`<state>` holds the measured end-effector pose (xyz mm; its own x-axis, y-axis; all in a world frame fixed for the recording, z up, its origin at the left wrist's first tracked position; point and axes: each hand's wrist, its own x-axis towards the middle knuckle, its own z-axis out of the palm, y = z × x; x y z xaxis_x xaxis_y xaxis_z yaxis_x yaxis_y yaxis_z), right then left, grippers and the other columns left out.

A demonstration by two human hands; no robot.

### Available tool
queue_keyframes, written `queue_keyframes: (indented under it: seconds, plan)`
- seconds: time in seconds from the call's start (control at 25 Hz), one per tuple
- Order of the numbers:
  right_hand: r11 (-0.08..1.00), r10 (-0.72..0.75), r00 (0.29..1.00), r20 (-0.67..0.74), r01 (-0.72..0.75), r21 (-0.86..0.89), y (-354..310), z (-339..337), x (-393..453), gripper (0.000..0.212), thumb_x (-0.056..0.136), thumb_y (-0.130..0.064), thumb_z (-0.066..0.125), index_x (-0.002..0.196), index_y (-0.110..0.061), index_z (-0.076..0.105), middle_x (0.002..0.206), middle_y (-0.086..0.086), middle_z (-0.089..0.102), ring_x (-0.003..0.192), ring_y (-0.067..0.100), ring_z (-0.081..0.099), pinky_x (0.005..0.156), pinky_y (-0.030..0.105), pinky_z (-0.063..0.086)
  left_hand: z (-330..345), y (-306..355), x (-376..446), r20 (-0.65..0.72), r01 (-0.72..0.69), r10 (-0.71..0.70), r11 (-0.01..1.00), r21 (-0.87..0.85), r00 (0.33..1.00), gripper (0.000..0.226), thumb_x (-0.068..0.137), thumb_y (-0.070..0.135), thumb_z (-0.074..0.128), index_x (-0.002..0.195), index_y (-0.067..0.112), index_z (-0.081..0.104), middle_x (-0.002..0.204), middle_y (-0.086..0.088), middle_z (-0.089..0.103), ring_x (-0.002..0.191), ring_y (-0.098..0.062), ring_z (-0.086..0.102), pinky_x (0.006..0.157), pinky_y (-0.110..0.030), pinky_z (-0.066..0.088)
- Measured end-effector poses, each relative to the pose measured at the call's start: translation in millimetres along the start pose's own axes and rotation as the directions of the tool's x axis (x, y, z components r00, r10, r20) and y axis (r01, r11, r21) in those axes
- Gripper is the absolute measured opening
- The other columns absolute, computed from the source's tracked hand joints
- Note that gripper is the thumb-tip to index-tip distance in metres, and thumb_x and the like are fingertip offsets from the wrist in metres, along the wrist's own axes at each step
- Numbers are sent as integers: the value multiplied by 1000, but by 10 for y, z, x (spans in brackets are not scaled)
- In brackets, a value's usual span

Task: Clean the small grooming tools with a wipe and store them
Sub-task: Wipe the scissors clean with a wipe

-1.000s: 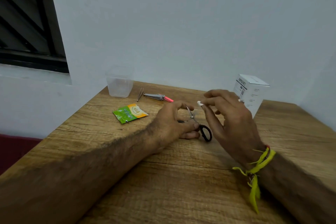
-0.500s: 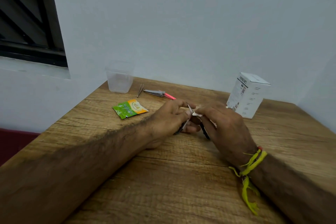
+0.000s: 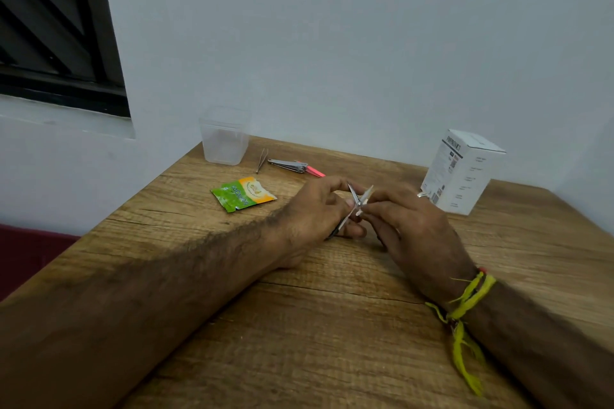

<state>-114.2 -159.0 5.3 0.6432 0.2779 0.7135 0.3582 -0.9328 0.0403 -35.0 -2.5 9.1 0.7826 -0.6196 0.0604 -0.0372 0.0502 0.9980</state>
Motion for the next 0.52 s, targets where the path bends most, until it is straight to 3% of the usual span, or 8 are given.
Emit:
queue_keyframes:
  seconds: [0.12,0.24,0.36,0.44,0.52]
  plan:
    - [999,-34,998,48,35,-30,5,31,11,12,85,-1,72,96,-6,74,99,6,68,89,22,64,80,32,49,-15,0,21,-39,6,-7,1000,-15,999,23,100,3,54,121,5,62,97,-30,68,74,-24,69,70,-29,62]
    - [1000,4,998,63,-3,-16,39,-45,-14,13,89,-11,63,95,-7,75,99,5,68,88,21,64,79,26,48,25,-3,8,-53,-13,16,998,54,998,22,99,2,55,118,6,64,75,-12,67,65,-19,69,60,-23,56]
    - [1000,-8,997,82,9,-17,9,4,40,15,89,-12,61,91,-6,75,97,5,69,85,24,65,78,22,40,-5,9,23,-90,-36,44,996,85,995,18,98,-1,54,112,2,65,72,-12,64,56,-13,65,52,-18,50]
    - [1000,-10,995,99,11,-15,68,-13,14,16,90,-13,60,91,-6,74,97,6,69,85,26,65,79,28,47,59,46,18,-75,-43,50,994,99,996,13,99,-3,52,103,-2,65,68,-11,62,50,-8,61,47,-14,47]
    - [1000,29,995,93,-30,5,114,-81,16,19,90,-16,59,92,-5,75,97,7,69,87,27,65,77,41,55,87,75,-16,-80,-51,62,988,143,995,14,99,-4,51,91,-2,63,65,-11,60,45,-4,57,45,-13,44]
